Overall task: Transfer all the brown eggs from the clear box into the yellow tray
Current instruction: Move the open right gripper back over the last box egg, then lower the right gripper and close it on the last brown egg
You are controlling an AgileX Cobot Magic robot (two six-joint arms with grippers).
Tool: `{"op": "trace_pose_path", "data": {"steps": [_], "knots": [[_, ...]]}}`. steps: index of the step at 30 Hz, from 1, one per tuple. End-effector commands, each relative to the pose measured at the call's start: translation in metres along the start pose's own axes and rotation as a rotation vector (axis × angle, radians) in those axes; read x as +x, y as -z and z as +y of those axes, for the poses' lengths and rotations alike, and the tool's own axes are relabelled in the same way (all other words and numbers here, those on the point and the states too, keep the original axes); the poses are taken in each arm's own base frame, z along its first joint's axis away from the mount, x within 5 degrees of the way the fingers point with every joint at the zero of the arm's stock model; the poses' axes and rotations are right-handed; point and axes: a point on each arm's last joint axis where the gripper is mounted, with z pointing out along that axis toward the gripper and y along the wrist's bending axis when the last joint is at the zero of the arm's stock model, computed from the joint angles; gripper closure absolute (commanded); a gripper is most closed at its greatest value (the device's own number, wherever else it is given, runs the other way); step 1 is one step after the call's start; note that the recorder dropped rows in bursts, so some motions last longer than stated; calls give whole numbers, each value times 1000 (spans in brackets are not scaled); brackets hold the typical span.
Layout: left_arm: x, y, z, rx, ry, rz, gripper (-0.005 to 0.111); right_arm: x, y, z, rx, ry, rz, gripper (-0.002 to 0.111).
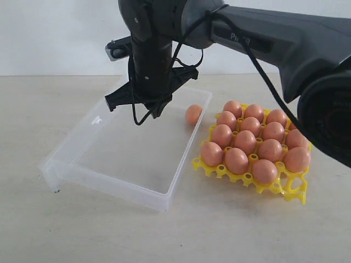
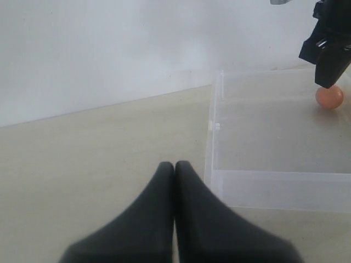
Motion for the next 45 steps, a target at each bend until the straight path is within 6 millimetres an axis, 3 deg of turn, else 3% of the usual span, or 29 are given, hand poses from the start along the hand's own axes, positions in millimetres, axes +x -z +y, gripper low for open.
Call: {"op": "trace_pose_path", "data": {"steps": [1,14,16,22,24,32,38,45], "knots": [[0,0,0,3,12,-10,111,-4,4,0,-8,-10,-31,109],[0,0,0,3,12,-10,111,-18,5,-1,-34,-107,-185,107],[0,0,0,3,12,-10,111,-18,4,-1,-34,-107,-185,101],[0,0,0,3,12,-10,111,-19,-1,-2,-12,-95,-187,57],[0,0,0,3,12,-10,111,-20,0,-4,17,-93,-203,49],[0,0,0,3,12,-10,111,-15,0,-22,170,-352,-176,49],[0,0,0,3,12,-10,111,-15,-21,-36,120,-495,-131,49],[0,0,0,3,12,-10,111,-17,-44,-51,131,-541,-132,49]]}}
